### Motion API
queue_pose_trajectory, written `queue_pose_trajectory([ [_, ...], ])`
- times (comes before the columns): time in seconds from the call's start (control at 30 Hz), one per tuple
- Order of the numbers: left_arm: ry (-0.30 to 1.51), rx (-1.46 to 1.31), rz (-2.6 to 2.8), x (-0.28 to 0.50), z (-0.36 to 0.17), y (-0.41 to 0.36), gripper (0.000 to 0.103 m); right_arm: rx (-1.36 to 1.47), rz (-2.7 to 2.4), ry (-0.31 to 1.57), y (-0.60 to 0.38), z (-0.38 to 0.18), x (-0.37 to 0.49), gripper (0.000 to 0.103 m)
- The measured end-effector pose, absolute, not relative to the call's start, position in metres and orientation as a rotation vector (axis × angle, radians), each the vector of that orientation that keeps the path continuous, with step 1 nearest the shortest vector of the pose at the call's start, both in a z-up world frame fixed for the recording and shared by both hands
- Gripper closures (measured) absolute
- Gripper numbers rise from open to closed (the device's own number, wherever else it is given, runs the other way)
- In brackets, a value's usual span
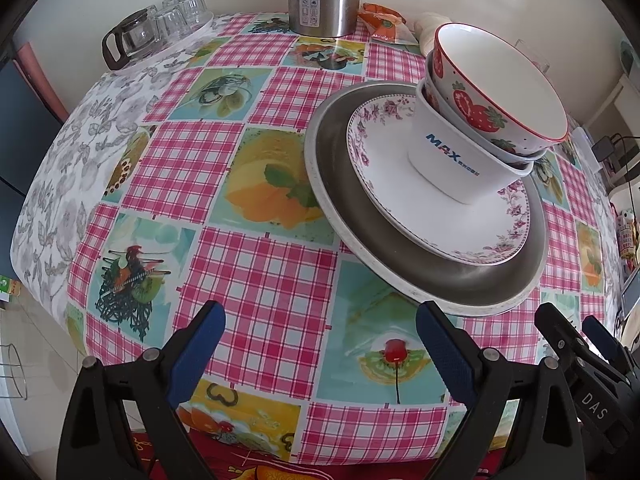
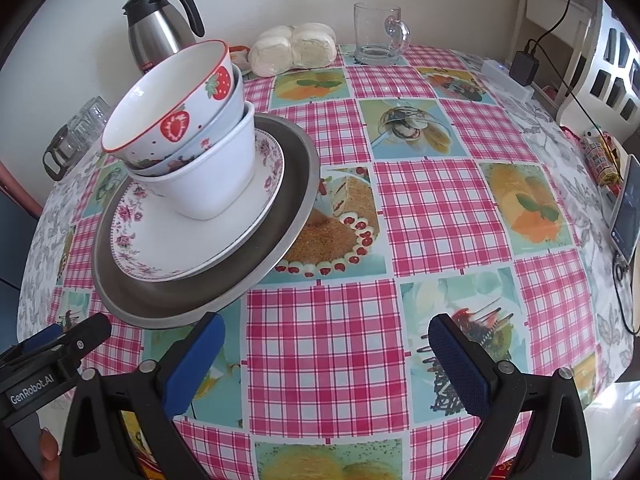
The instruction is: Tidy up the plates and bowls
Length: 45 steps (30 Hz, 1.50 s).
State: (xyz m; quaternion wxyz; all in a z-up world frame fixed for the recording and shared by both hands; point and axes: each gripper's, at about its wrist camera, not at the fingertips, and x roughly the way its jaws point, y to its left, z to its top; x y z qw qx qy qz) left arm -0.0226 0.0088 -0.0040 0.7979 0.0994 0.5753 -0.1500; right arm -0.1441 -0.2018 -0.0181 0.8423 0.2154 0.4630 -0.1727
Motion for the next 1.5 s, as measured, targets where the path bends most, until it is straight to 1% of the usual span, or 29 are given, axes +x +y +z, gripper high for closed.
queue_pose_trajectory([
  [1.5, 1.242, 0.217, -0.311, -0.0221, -0.0069, 0.01, 0.007, 0.463, -0.37, 1.0, -0.2037, -0.0254, -0.1437, 0.0],
])
